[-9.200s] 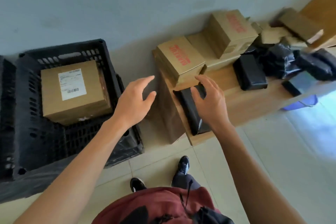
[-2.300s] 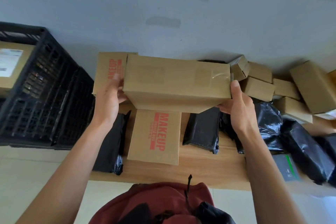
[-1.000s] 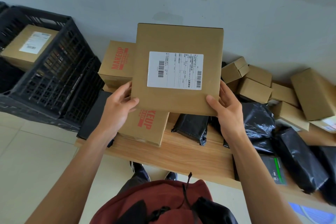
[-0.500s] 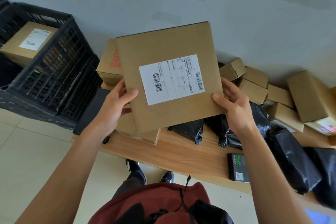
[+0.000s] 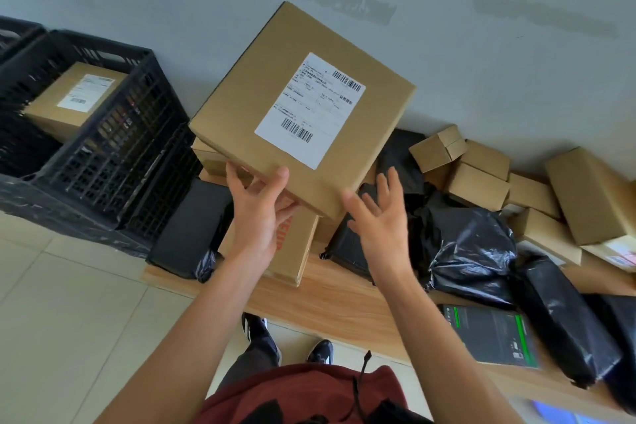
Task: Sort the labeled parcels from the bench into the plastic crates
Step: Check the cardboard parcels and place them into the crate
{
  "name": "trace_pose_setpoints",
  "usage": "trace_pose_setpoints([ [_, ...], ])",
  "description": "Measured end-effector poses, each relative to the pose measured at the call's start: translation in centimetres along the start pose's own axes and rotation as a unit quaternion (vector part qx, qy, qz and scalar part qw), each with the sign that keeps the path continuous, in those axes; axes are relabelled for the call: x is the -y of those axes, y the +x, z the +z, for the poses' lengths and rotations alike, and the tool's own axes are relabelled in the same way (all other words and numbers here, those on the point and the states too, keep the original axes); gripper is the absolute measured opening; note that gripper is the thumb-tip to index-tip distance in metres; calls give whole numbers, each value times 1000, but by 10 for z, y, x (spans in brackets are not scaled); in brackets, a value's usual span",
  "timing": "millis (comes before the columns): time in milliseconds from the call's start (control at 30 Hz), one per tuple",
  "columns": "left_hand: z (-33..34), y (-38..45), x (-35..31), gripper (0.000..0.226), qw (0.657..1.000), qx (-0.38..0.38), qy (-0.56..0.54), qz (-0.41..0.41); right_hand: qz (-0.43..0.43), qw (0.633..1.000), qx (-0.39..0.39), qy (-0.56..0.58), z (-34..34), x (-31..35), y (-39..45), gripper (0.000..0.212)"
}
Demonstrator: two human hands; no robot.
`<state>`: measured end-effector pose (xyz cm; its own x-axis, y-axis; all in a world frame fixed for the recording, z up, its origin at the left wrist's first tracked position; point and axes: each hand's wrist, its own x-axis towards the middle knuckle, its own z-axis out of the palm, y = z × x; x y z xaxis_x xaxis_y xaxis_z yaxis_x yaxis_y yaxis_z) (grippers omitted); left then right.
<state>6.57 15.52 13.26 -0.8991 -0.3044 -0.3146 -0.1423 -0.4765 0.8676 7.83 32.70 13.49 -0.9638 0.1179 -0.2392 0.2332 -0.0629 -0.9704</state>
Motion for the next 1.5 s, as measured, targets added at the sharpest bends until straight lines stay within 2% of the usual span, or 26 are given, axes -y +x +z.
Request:
trace_pose_setpoints([
  [67, 8, -6, 4, 114, 1000, 5, 5, 5, -16, 999, 19, 48, 11, -2, -2, 99],
  [167, 16, -12, 9, 117, 1000, 18, 22, 13, -62, 995, 6, 84, 14, 0, -1, 84],
  [367, 5, -11, 9, 114, 992, 47, 114, -19, -80, 993, -7, 83, -4, 0, 7, 80],
  [433, -4, -10, 2, 110, 991, 34, 130, -12, -73, 994, -3, 82, -14, 2, 11, 81],
  [567, -22, -1, -18, 85, 990, -44, 127, 53, -82, 996, 6, 28, -36, 4, 18, 83],
  [633, -31, 6, -27, 79, 986, -57, 137, 82, -84, 996, 17, 3, -45, 3, 21, 84],
  [833, -28, 2, -28, 56, 956, 32, 274, 100, -116, 988, 66, -82, -51, 2, 26, 83],
  [1100, -28, -7, -20, 59, 947, 7, 299, 118, -114, 981, 30, -156, -45, -2, 32, 86],
  [1267, -36, -8, -24, 59, 944, 0, 304, 125, -125, 981, -9, -150, -27, 1, 29, 79],
  [1500, -74, -11, -36, 64, 944, -47, 295, 137, -139, 978, 21, -153, 15, 0, 34, 69],
])
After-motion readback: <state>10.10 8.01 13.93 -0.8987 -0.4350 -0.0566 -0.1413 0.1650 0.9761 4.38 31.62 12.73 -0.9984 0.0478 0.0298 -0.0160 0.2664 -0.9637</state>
